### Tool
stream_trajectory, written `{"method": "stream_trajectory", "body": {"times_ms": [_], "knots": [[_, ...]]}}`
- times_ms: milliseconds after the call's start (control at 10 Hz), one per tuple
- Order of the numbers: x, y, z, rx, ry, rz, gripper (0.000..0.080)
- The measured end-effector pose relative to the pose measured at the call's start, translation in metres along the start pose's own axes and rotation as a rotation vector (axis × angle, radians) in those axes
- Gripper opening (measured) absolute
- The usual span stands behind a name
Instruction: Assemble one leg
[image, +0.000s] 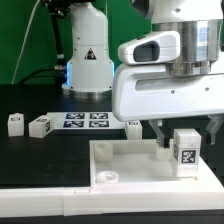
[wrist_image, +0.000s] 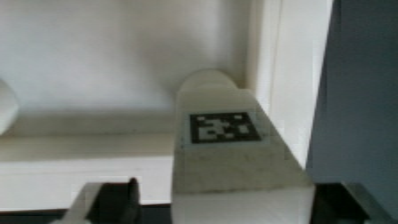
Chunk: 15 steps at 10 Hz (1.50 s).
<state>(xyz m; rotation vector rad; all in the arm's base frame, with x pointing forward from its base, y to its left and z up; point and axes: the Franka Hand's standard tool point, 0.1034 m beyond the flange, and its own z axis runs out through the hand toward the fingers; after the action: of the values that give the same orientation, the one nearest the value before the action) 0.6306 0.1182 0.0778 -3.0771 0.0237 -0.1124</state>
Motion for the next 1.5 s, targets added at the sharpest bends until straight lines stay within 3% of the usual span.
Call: {"method": "stream_trajectory", "body": {"times_ms": [100,200,800,1100,1400,1500], "knots": [[0.0,0.0001,0.0,0.0,0.0,-0.001,0.0388],[0.0,-0.0001,0.0,0.001,0.0,0.013,0.029],[-0.003,0.005,0.0013,0.01,0.0,1.033,0.029],[-0.0042,0.0051,0.002,0.018,-0.016,1.396,0.0291],[-0.0047,0.0041,0.0023,0.023,-0.028,1.521,0.0291],[-0.0049,0.0035,0.0025,0.024,-0.027,1.459,0.0389]]}}
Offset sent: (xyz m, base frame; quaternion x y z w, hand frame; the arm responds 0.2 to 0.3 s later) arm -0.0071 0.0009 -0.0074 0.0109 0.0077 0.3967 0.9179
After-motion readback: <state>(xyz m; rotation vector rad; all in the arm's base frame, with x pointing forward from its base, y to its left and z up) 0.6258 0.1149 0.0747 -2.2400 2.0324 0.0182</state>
